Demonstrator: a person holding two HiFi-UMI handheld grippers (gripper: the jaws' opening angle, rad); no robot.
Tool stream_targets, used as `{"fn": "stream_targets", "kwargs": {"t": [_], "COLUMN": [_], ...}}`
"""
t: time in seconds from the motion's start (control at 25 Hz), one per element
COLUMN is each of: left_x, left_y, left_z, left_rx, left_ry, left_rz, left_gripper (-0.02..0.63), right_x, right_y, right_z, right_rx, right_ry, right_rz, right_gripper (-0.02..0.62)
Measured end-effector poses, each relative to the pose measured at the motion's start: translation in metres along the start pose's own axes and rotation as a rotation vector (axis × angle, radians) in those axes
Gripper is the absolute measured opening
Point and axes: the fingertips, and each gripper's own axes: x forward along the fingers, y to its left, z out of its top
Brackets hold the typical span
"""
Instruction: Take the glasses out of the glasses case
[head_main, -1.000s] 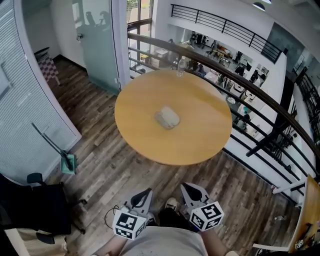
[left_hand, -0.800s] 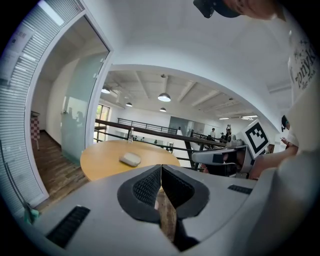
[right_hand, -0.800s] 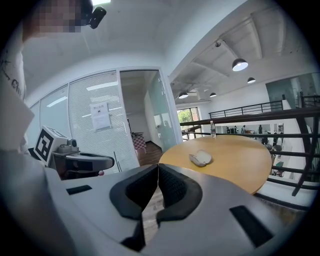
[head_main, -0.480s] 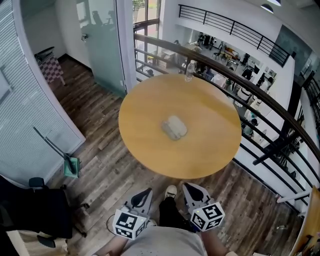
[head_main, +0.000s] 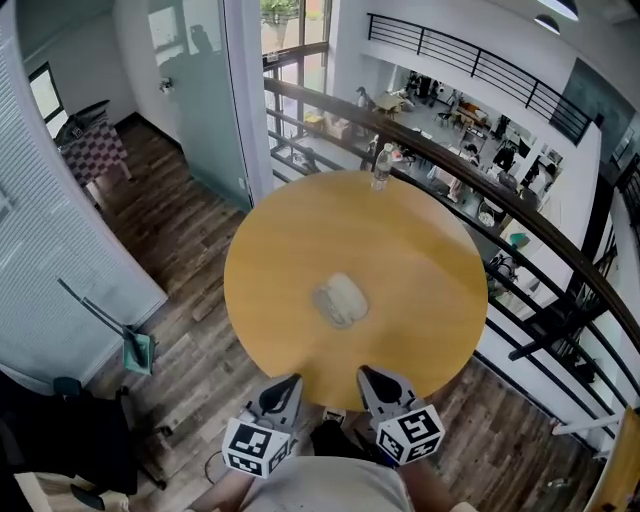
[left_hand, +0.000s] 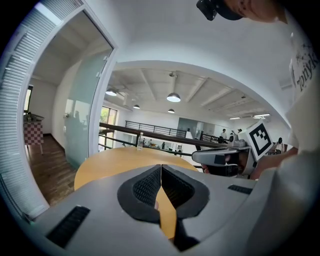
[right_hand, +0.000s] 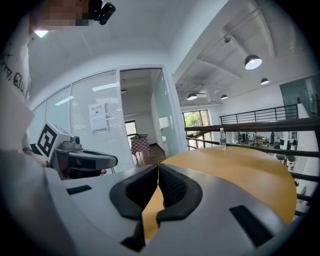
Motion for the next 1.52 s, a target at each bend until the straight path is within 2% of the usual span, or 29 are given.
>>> {"fn": "stream_targets", "kwargs": {"t": [0.2,0.4,0.72,0.96,1.52], "left_x": [0.056,0.092,0.11,0.118,0.136], "left_y": [0.006,0.003,0.017,0.026,0.059], "left_z": [0.017,0.032,0.037,0.046,0.026], "left_rx": [0.002,0.013,0.021,0.051,0.014], "left_ry": [0.003,0.001,0.031,0.05,0.111], "left_rz": [0.011,-0.001,-0.048,-0.113,-0.132], "left_gripper": [0.025,0.025,0.025,0.025,0.025], "right_x": [0.021,0.033,0.048,0.055,0.09], "right_y": [-0.037,-0.067,-0.076,-0.079,-0.09], "right_z": [0.011,0.017,0.027,0.023,-0.001], "right_rx": [-0.019,-0.013,-0.054,-0.022,0.038], "right_ry": [0.014,0.035,0.048,0.072,0.15], "right_rz": [0.083,0.087,0.054,-0.003,-0.017], "right_gripper": [0.026,0.026,0.026,0.026,0.025]}}
